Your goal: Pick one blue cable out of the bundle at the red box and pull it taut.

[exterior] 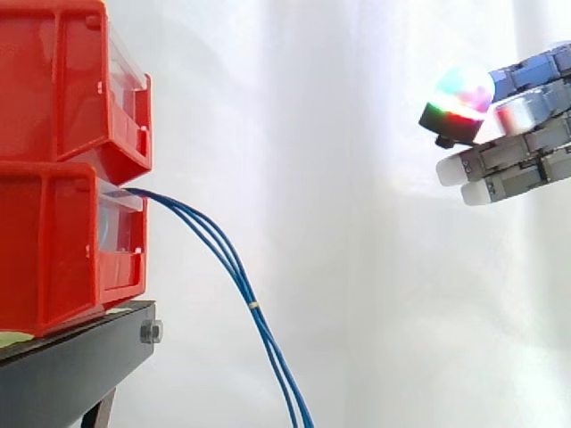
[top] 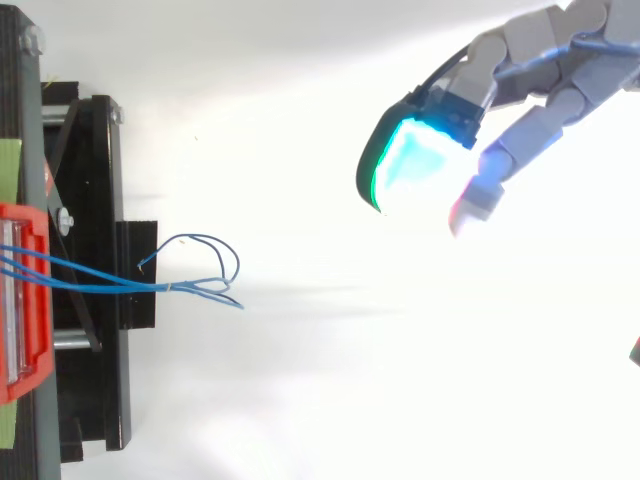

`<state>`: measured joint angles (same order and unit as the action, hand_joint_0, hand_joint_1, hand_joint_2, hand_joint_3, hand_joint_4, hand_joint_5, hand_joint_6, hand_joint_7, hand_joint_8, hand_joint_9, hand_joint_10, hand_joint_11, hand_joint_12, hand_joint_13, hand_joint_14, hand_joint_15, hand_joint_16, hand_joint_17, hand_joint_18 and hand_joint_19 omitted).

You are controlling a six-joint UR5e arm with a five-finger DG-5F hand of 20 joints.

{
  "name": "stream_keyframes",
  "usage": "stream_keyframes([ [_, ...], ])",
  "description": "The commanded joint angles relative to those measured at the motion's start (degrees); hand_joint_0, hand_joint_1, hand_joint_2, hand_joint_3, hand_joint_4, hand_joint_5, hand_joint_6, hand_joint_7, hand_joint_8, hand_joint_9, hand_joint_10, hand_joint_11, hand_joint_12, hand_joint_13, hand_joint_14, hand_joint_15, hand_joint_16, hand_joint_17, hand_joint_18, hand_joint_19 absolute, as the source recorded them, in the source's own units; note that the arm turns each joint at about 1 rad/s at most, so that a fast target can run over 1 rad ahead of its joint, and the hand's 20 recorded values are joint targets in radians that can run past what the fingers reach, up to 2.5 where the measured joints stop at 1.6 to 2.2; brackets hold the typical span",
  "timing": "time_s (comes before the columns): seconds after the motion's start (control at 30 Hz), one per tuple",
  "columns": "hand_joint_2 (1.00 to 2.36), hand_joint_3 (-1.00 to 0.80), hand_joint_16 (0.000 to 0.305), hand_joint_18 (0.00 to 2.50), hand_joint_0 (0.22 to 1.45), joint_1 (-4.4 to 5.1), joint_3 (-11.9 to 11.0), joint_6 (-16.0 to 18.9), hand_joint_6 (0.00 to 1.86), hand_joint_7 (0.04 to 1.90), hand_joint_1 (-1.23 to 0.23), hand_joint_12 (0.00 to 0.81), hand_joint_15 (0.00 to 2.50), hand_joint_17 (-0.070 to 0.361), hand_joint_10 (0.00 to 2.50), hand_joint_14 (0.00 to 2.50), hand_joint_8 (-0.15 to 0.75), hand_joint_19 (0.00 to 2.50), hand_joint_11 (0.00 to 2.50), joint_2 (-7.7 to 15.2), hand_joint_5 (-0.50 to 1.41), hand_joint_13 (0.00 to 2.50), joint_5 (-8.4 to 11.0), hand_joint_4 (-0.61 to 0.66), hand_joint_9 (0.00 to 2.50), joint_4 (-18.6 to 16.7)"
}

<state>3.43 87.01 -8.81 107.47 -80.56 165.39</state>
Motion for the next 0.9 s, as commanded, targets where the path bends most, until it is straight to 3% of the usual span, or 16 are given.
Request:
stream_keyframes([
  [0.0,1.00,-0.50,0.071,0.16,0.42,0.00,0.0,-0.1,0.50,0.73,-0.78,0.415,0.07,0.160,0.01,0.00,0.324,0.10,0.25,0.0,-0.17,0.30,0.49,0.23,0.60,-0.2],
  [0.17,1.00,-0.50,0.071,0.08,0.41,-0.35,0.0,-0.2,0.50,0.73,-0.76,0.414,0.07,0.160,0.00,0.00,0.297,0.12,0.08,2.1,-0.17,0.21,0.49,0.23,0.33,-0.3],
  [0.2,1.00,-0.50,0.072,0.05,0.40,-0.44,0.0,0.0,0.50,0.73,-0.76,0.422,0.05,0.161,0.00,0.00,0.288,0.10,0.00,3.5,-0.17,0.18,0.49,0.22,0.23,-1.1],
  [0.3,1.00,-0.50,0.076,0.00,0.39,-0.35,0.0,-0.2,0.50,0.71,-0.74,0.433,0.03,0.172,0.00,0.00,0.260,0.05,0.00,4.9,-0.18,0.07,0.58,0.17,0.05,-3.5],
  [0.37,1.00,-0.50,0.080,0.00,0.38,-0.18,0.0,-0.2,0.50,0.69,-0.73,0.448,0.01,0.181,0.00,0.00,0.265,0.00,0.00,5.1,-0.19,0.04,0.58,0.14,0.00,-4.6],
  [0.47,1.00,-0.50,0.083,0.00,0.37,-0.09,0.0,-1.3,0.50,0.60,-0.73,0.464,0.00,0.188,0.00,0.00,0.290,0.00,0.00,6.1,-0.23,0.00,0.66,-0.02,0.00,-5.8],
  [0.6,1.00,-0.50,0.083,0.00,0.36,-0.09,0.0,-2.7,0.50,0.57,-0.72,0.472,0.00,0.187,0.00,0.00,0.311,0.00,0.00,7.3,-0.26,0.00,0.66,-0.07,0.00,-6.8],
  [0.73,1.00,-0.50,0.084,0.00,0.36,-0.09,0.0,-2.8,0.50,0.57,-0.71,0.476,0.00,0.188,0.00,0.00,0.301,0.00,0.00,8.1,-0.26,0.00,0.66,-0.06,0.00,-8.6],
  [0.87,1.00,-0.50,0.080,0.00,0.39,-0.09,-0.1,-2.9,0.50,0.63,-0.71,0.464,0.00,0.181,0.00,0.00,0.288,0.00,0.00,8.1,-0.22,0.00,0.66,0.06,0.00,-8.9],
])
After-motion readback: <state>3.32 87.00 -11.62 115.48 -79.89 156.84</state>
